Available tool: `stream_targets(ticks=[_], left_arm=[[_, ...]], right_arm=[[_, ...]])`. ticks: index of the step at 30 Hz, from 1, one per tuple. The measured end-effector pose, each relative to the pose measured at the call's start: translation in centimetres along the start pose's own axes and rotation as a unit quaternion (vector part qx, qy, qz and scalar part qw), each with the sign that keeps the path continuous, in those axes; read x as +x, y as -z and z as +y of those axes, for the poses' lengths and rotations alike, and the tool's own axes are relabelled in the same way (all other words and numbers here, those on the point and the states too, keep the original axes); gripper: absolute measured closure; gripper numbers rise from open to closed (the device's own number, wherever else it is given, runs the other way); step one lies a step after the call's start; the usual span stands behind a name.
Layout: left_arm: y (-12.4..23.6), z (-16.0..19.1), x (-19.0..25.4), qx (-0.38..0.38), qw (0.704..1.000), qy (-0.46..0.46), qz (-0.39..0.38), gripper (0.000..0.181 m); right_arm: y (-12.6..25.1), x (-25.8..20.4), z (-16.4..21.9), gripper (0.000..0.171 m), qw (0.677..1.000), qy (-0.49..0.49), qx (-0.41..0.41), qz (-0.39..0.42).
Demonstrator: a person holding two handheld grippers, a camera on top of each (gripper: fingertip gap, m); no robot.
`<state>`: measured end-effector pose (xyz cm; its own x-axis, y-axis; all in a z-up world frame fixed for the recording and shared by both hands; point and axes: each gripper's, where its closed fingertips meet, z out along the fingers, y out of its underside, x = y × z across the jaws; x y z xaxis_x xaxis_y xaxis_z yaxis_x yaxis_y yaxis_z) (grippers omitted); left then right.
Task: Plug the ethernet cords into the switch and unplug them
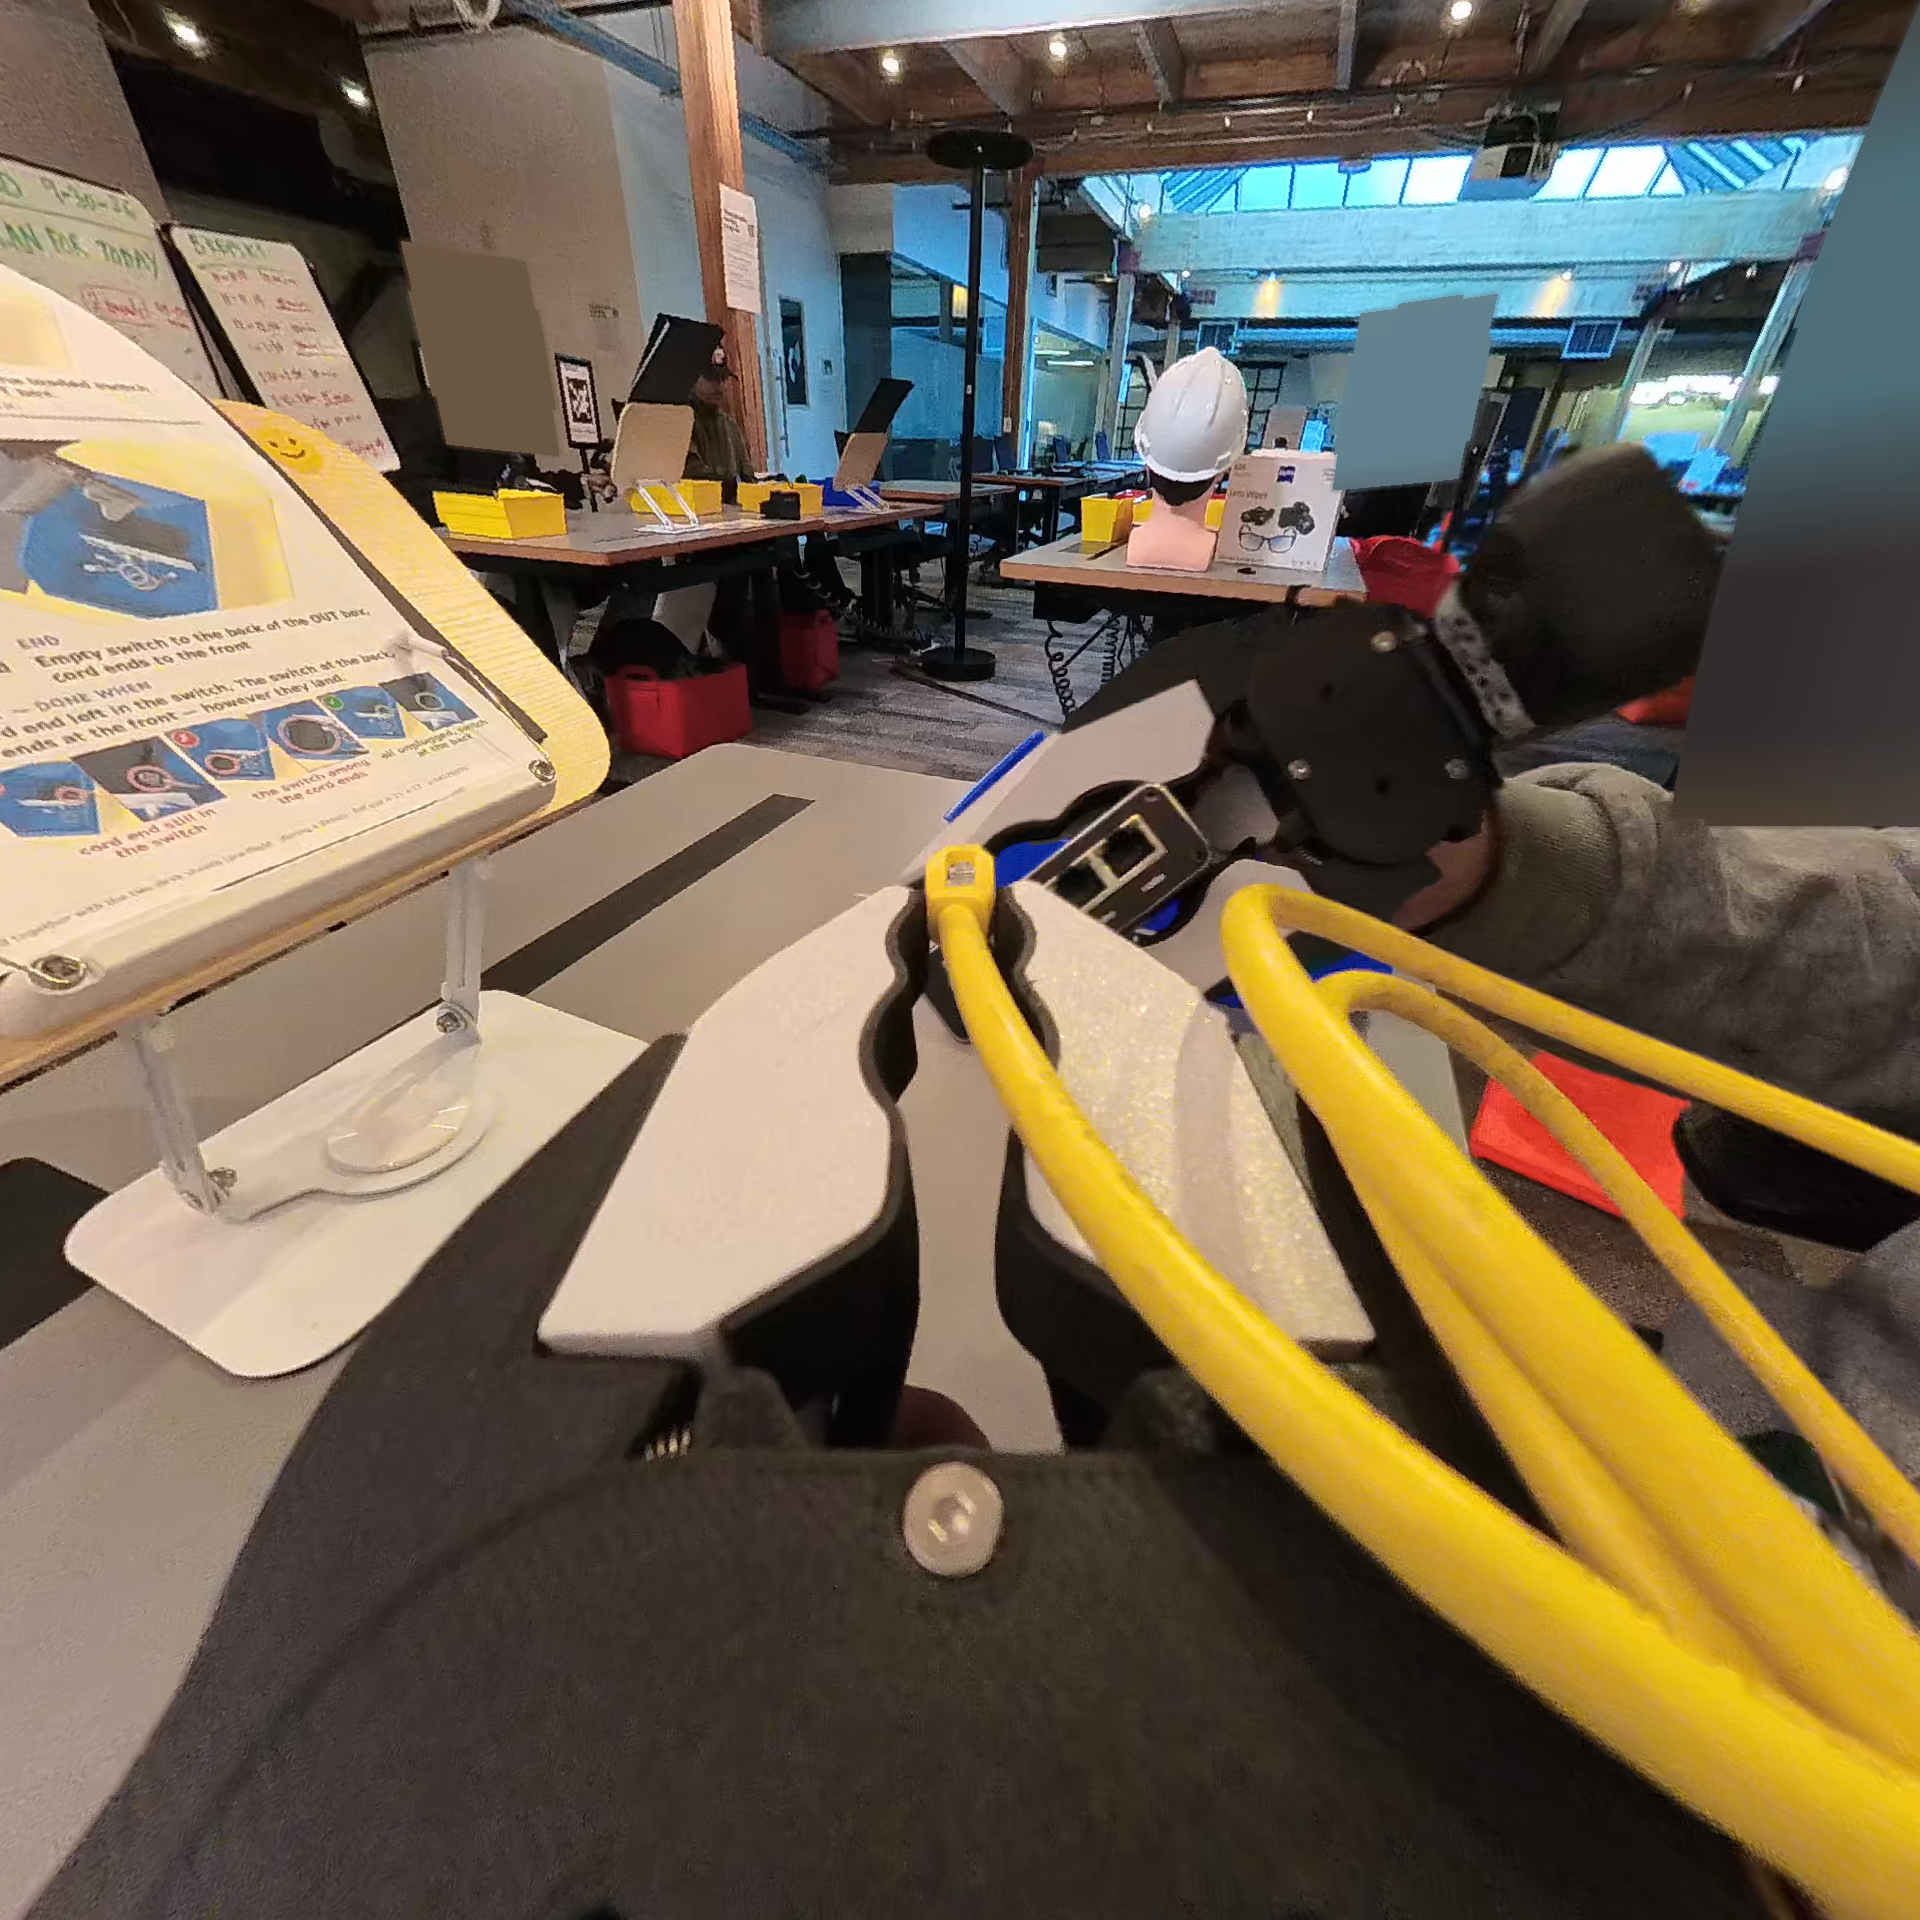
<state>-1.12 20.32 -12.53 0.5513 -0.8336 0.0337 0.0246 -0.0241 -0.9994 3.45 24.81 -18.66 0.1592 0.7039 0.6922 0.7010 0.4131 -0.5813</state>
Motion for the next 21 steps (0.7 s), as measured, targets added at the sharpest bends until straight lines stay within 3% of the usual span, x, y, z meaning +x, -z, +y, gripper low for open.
stream_targets(ticks=[1,7,21], left_arm=[[-0.1,0.1,-0.1,0.002,1.000,0.006,-0.002,0.170],[-0.6,0.8,-0.1,-0.001,1.000,0.028,-0.004,0.170],[-1.5,1.8,-0.1,-0.004,0.998,0.053,-0.018,0.170]], right_arm=[[0.2,0.1,-0.5,0.124,1.000,0.013,0.007,0.010],[0.6,0.5,-2.6,0.124,0.996,0.062,0.019,0.065],[0.6,1.5,-3.4,0.124,0.986,0.106,0.003,0.125]])
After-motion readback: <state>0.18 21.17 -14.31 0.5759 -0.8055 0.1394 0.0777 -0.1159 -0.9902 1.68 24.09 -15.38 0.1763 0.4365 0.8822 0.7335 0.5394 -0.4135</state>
